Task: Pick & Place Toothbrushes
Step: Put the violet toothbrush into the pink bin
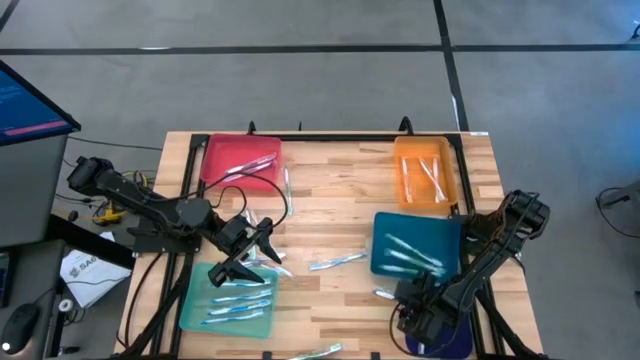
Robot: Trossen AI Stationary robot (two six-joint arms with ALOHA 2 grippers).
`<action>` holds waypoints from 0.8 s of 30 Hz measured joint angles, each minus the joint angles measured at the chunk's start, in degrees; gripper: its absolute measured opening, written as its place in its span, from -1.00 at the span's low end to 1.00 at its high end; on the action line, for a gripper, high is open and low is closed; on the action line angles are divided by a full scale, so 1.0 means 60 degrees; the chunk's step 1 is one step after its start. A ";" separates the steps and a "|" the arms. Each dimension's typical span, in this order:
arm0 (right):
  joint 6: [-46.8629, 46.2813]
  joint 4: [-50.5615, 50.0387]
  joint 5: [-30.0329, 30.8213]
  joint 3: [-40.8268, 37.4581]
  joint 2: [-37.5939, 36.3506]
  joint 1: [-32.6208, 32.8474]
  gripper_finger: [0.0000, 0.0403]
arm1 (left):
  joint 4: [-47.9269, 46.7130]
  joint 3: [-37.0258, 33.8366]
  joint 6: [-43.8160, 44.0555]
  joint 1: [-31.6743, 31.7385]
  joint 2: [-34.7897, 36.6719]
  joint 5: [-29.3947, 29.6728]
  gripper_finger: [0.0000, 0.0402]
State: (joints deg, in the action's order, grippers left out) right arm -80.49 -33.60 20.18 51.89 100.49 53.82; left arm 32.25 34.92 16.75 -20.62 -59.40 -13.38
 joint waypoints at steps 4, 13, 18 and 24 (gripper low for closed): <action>-0.0018 -0.0064 -0.0035 -0.0006 0.0000 0.0001 0.02 | -0.0004 0.0000 0.0007 0.0000 0.0000 -0.0001 0.27; -0.0014 -0.0023 -0.0116 -0.0001 0.0011 0.0000 -0.61 | -0.0004 0.0000 0.0007 0.0000 0.0000 -0.0001 0.27; 0.0156 -0.0215 -0.0224 0.0185 0.0027 0.0000 -0.90 | -0.0004 0.0000 0.0007 0.0003 0.0000 -0.0001 0.27; 0.0634 -0.1096 -0.0419 0.0846 0.0066 -0.0094 -0.93 | -0.0011 0.0000 0.0007 0.0001 0.0000 0.0002 0.27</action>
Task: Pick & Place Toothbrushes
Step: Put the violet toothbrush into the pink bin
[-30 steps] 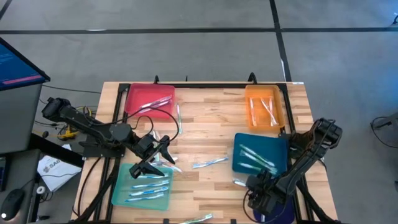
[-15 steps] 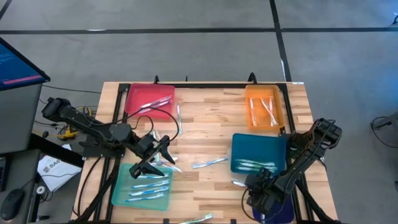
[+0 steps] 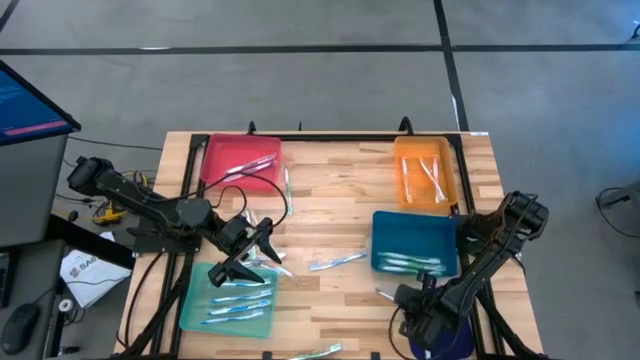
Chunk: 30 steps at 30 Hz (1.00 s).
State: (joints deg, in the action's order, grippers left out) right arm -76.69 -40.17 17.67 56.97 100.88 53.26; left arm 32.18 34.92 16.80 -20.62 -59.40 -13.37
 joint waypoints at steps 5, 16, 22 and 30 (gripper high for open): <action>0.0102 -0.1221 0.0107 0.0473 -0.0008 -0.0119 -0.90 | -0.0028 0.0000 0.0000 0.0002 0.0000 -0.0002 0.27; 0.0999 -0.2310 0.0254 0.1613 -0.0036 -0.0372 -0.92 | -0.0047 0.0000 0.0000 -0.0001 0.0000 -0.0002 0.27; 0.2094 -0.2600 0.0199 0.2503 -0.0047 -0.1050 -0.95 | -0.1257 0.0004 -0.0984 -0.0011 -0.0043 0.0857 0.25; 0.4165 -0.2761 -0.0293 0.3938 -0.0051 -0.2721 -0.95 | -0.3835 0.0552 -0.2761 -0.0150 -0.1024 0.3177 0.13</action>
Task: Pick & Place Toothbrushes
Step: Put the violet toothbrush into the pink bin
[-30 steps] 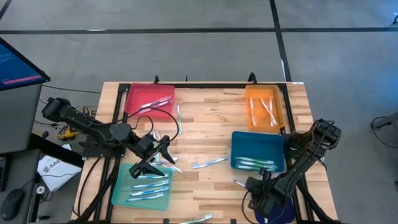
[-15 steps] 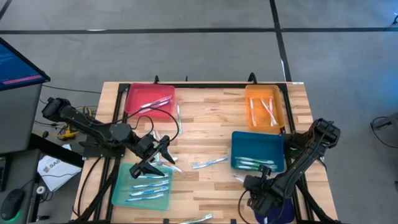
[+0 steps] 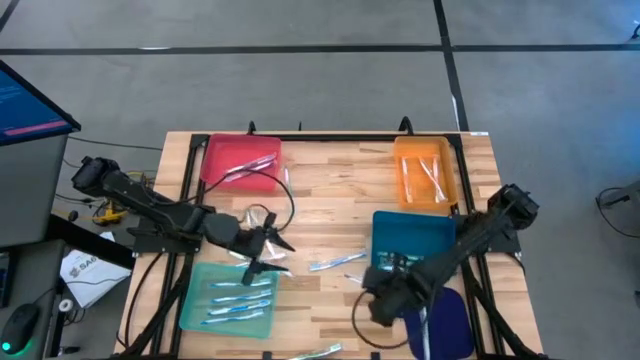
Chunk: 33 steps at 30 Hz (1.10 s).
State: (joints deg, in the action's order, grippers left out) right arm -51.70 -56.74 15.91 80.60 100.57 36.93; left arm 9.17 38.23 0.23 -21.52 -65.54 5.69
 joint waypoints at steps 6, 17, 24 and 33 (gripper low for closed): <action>0.1342 -0.0004 0.0063 0.0673 -0.0004 -0.1091 -0.96 | -0.0989 0.1274 -0.0282 -0.0209 -0.1787 0.0039 0.11; 0.1868 0.0155 -0.0223 0.1108 0.0770 -0.1661 -0.96 | -0.1931 0.3654 -0.2026 -0.1009 -0.4305 0.3612 0.13; 0.2368 -0.1631 -0.0139 0.3306 0.2660 -0.1465 -0.96 | -0.2025 0.4201 -0.1918 -0.0772 -0.5339 0.3382 0.13; 0.2465 -0.3773 0.0828 0.5651 0.4070 -0.1277 -0.96 | -0.2287 0.4254 -0.1242 -0.0598 -0.5432 0.2716 0.13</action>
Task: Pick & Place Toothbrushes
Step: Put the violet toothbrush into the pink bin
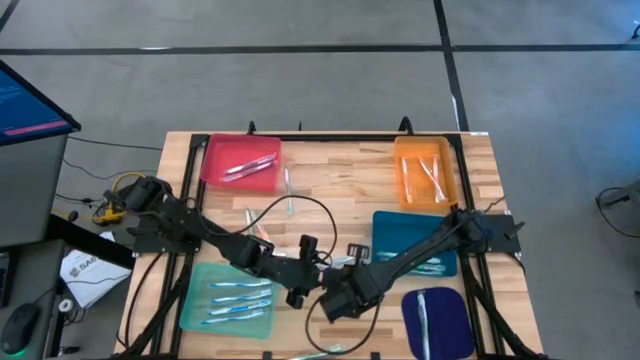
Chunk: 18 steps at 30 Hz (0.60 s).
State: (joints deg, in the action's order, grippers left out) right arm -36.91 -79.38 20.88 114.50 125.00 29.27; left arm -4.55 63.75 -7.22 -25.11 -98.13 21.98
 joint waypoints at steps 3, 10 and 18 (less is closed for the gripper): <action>0.0000 0.0018 0.0278 0.0407 0.0126 -0.0009 -0.96 | -0.0099 -0.0001 -0.0004 -0.0025 0.0026 0.0006 0.13; -0.0069 -0.0199 0.0588 0.0750 0.0090 0.0074 -0.96 | -0.0160 0.0003 -0.0003 0.0019 0.0037 0.0180 0.13; -0.0084 -0.0113 0.0609 0.0757 0.0090 0.0140 -0.95 | -0.0169 0.0003 0.0029 0.0022 0.0037 0.0349 0.13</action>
State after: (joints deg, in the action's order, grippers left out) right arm -37.41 -80.06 24.53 119.04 125.54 30.11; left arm -5.56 63.77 -7.05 -24.97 -97.91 24.08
